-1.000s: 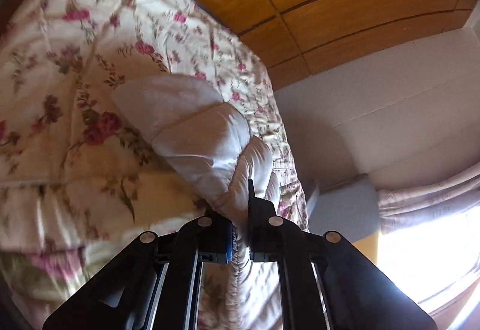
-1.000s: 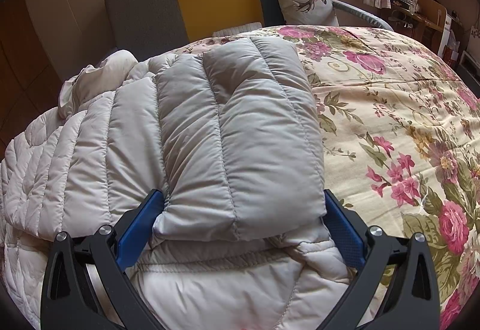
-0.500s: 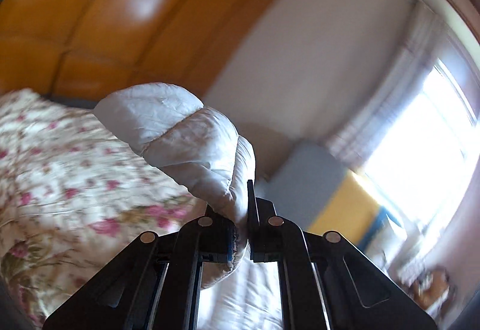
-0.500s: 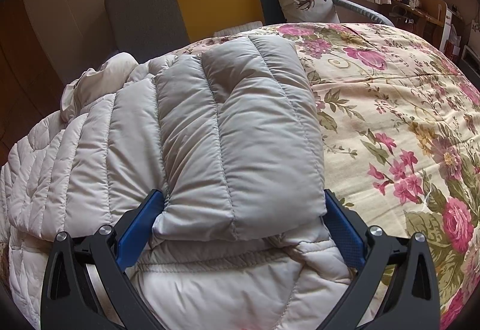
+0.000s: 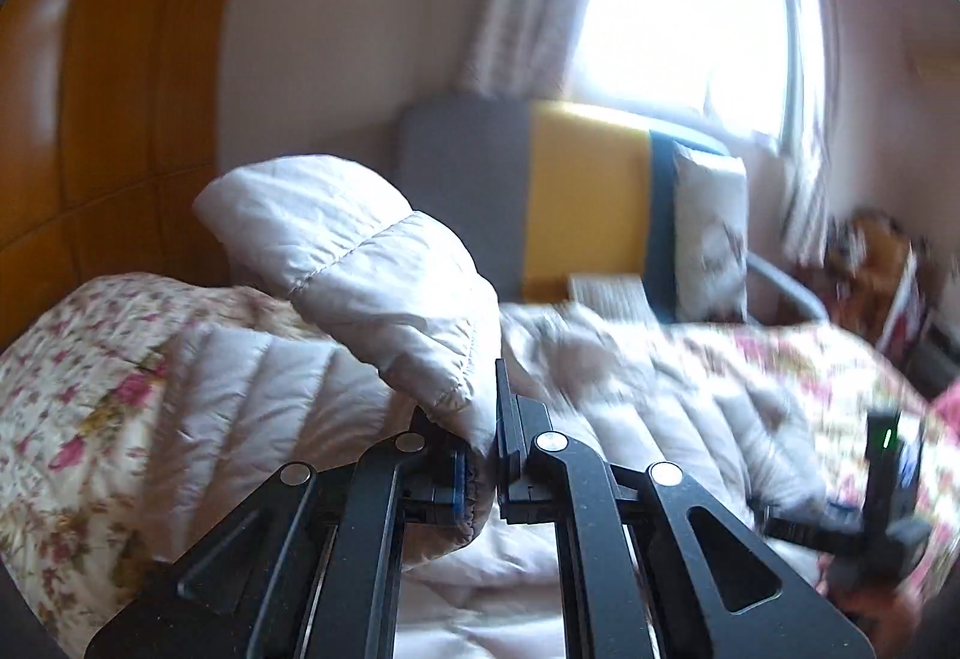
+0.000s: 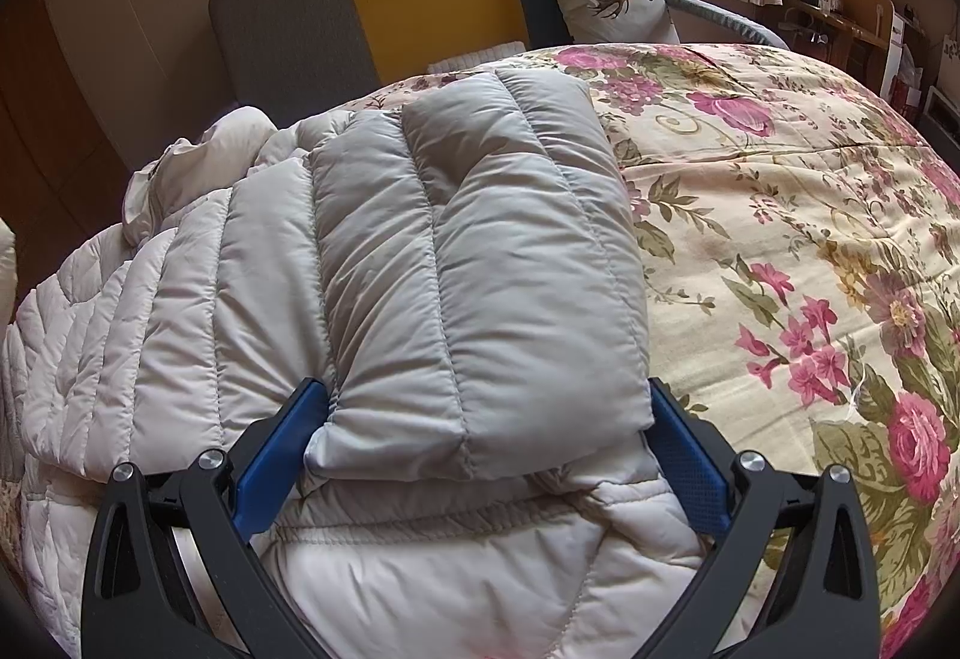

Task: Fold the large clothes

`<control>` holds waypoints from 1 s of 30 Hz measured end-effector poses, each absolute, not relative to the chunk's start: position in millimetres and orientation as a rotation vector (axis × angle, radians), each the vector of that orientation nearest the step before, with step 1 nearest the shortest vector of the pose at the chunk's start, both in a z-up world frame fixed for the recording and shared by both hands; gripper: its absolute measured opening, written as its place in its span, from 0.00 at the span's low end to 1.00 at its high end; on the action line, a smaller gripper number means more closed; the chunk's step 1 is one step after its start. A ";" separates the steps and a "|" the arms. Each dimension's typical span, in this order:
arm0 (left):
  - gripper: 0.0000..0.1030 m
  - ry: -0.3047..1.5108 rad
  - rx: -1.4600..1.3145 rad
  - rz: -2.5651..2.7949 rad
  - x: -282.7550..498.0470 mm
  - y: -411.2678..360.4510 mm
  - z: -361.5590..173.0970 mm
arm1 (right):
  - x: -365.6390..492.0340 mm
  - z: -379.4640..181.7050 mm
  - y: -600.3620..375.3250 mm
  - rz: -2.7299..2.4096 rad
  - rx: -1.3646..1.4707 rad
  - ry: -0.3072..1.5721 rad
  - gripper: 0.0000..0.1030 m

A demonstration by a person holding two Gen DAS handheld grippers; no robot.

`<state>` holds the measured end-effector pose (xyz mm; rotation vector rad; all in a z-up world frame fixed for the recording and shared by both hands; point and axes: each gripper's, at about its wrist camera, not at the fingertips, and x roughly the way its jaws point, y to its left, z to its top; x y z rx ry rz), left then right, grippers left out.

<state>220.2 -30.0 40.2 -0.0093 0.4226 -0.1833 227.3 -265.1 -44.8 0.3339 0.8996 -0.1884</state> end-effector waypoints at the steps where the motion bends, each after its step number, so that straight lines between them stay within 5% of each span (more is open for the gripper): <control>1: 0.06 0.438 0.009 -0.194 223.5 -36.6 30.6 | 227.5 -44.7 -264.4 -0.188 0.335 0.900 0.98; 9: 0.11 0.565 0.228 -0.284 233.0 -103.2 -18.6 | 228.3 -45.1 -262.7 -0.188 0.338 0.901 0.98; 11: 0.47 0.619 0.260 -0.336 235.3 -112.5 -25.3 | 228.1 -44.9 -263.4 -0.188 0.337 0.902 0.98; 13: 0.67 0.599 0.246 -0.379 225.8 -111.6 -21.1 | 227.6 -44.8 -264.2 -0.187 0.339 0.903 0.98; 15: 0.75 0.562 0.235 -0.418 213.2 -106.4 -13.4 | 227.1 -45.0 -264.7 -0.186 0.340 0.904 0.98; 24: 0.75 0.515 0.028 -0.287 214.9 -3.0 24.8 | 221.4 -40.6 -265.8 -0.191 0.342 0.881 0.98; 28: 0.54 0.567 -0.039 -0.080 254.9 60.6 24.6 | 199.8 -21.0 -266.3 -0.241 0.351 0.751 0.98; 30: 0.53 0.593 -0.072 -0.040 262.9 86.1 22.2 | 185.4 -0.6 -259.2 -0.266 0.321 0.650 0.98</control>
